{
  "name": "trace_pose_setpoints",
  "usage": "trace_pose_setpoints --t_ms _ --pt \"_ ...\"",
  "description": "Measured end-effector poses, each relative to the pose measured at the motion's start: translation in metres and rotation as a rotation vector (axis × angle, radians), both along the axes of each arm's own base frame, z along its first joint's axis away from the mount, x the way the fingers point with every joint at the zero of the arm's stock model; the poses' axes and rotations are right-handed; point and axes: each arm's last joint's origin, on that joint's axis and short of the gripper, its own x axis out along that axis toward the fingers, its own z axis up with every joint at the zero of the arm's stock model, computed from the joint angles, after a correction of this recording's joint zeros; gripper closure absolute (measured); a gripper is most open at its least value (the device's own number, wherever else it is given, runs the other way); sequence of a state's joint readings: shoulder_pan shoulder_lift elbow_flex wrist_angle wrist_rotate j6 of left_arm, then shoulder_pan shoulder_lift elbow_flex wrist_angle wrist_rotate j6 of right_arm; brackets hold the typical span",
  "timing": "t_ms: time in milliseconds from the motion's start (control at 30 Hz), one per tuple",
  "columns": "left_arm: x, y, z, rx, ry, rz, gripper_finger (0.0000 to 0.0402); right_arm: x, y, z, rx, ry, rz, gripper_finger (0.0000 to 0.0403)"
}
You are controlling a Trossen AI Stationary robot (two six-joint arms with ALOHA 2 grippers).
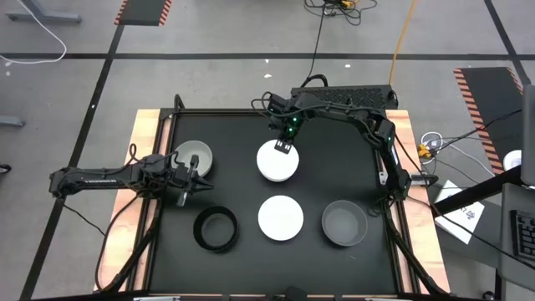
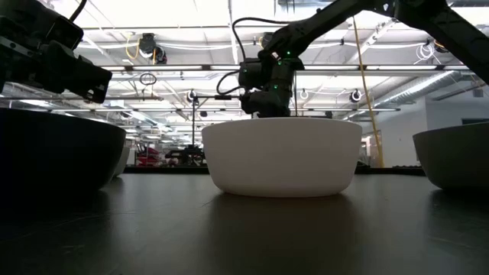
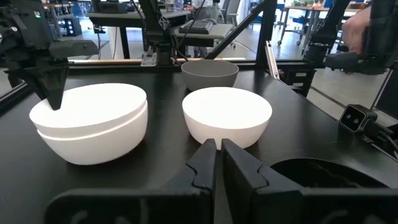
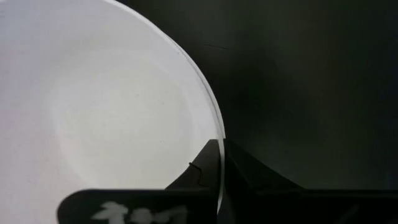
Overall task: Nest bowls inside each other
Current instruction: Stack the top right white bowl on the top middle white bowl
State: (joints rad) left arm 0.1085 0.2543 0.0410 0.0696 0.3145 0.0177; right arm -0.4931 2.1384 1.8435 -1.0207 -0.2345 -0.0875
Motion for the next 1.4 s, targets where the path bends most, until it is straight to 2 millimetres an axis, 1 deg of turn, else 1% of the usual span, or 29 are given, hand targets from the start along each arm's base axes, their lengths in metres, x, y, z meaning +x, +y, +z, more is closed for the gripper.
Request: trace_pose_setpoints --t_ms 600,933,1200,1400 --pt "0.0 0.0 -0.001 0.0 0.009 0.0 0.0376 0.0 0.001 0.0 0.008 0.007 0.0 0.0401" --pt "0.0 0.0 -0.001 0.0 0.01 -0.001 0.0376 -0.001 0.007 -0.012 0.019 0.013 -0.008 0.0401" --pt "0.0 0.0 -0.001 0.0 0.01 0.0 0.0376 -0.001 0.007 -0.013 0.017 0.014 -0.007 0.0401" --pt "0.0 0.0 -0.001 0.0 0.01 -0.001 0.0376 0.0 0.006 -0.014 0.003 0.008 0.0 0.0385"
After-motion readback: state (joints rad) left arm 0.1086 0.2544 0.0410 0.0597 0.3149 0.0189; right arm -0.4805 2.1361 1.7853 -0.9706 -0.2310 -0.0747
